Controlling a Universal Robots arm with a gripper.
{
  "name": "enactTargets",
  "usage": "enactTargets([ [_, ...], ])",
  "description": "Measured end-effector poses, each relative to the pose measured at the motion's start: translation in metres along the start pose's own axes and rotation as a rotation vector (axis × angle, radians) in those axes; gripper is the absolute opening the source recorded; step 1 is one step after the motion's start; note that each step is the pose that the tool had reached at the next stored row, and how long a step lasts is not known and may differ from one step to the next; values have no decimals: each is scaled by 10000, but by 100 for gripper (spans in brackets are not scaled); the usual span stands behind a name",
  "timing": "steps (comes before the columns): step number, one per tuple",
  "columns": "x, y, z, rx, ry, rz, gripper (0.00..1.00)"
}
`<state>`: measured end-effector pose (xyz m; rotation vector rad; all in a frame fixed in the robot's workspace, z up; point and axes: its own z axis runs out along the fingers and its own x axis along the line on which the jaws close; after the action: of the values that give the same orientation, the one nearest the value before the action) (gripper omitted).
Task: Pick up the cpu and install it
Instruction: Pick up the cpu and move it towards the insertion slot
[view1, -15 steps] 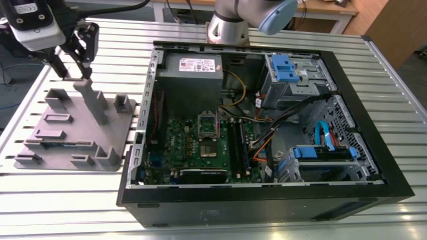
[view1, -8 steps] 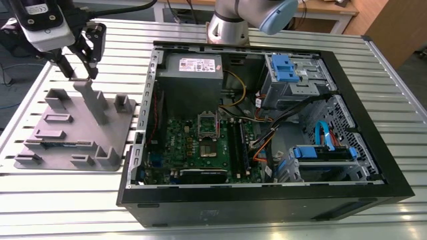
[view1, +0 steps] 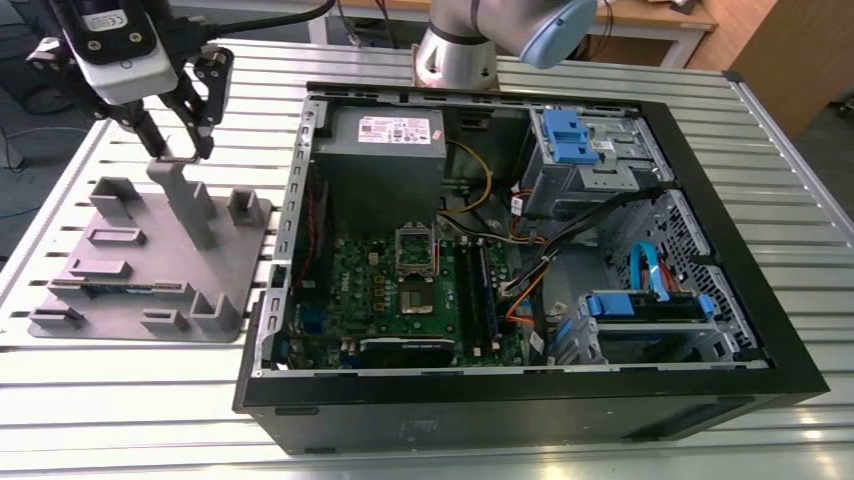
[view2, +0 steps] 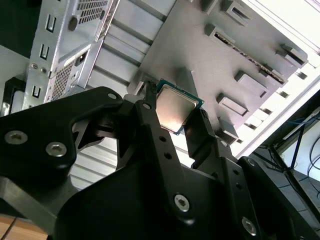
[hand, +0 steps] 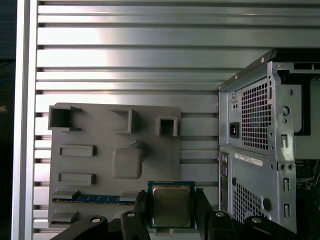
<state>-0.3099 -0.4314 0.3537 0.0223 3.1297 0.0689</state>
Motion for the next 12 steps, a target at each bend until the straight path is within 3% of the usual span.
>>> enactTargets([
  [12, -275, 4, 6, 1, 1, -1, 47],
])
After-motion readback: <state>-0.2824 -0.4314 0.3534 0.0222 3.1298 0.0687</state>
